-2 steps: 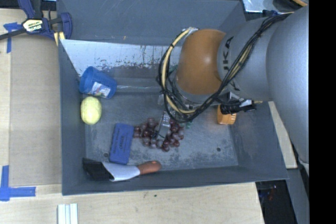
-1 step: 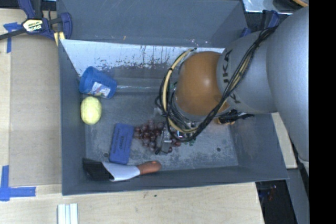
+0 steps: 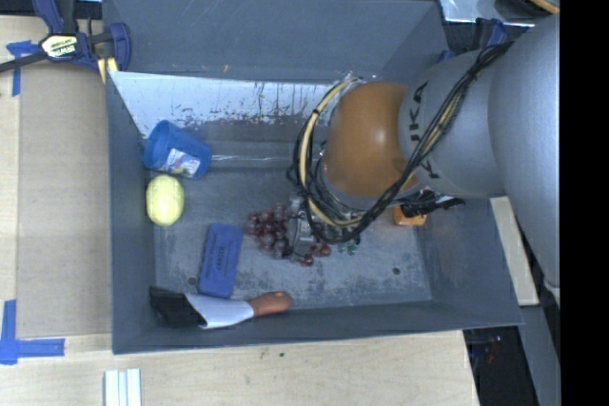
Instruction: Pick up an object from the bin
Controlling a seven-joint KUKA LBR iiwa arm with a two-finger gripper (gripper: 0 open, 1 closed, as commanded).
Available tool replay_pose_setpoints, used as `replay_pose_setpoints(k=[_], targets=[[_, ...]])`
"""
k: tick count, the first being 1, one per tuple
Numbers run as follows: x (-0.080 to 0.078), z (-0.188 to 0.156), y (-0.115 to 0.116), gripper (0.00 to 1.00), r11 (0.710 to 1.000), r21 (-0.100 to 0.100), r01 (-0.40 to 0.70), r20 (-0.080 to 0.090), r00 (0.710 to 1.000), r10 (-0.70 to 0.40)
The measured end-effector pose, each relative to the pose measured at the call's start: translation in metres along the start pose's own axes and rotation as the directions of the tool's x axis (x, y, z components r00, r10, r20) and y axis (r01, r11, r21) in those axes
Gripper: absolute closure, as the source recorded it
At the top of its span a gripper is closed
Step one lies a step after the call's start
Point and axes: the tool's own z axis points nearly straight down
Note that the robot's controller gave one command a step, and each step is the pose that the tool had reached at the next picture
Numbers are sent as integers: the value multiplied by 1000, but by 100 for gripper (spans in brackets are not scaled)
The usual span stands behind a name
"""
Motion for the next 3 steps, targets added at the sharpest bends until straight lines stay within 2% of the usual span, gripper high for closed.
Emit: replay_pose_setpoints(k=[1, 2, 3], targets=[[0, 0, 0, 100, 1000, 0, 0, 0, 1000, 0], [3, -13, -1, 100, 1000, 3, 0, -9, 1000, 0], [0, -47, -1, 100, 1000, 1, -1, -1, 1000, 1]])
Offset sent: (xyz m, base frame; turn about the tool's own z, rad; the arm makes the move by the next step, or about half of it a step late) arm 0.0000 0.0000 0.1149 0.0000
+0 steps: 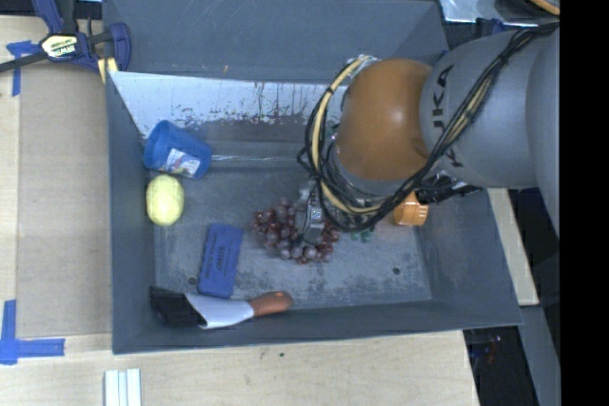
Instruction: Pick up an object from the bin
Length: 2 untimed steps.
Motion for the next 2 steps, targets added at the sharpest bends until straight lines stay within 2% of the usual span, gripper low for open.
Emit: replay_pose_setpoints(k=[1, 2], targets=[[-1, -13, 0, 100, 1000, -1, 0, 4, 1000, 0], [-1, -29, 0, 100, 1000, 0, -1, 1, 1000, 1]])
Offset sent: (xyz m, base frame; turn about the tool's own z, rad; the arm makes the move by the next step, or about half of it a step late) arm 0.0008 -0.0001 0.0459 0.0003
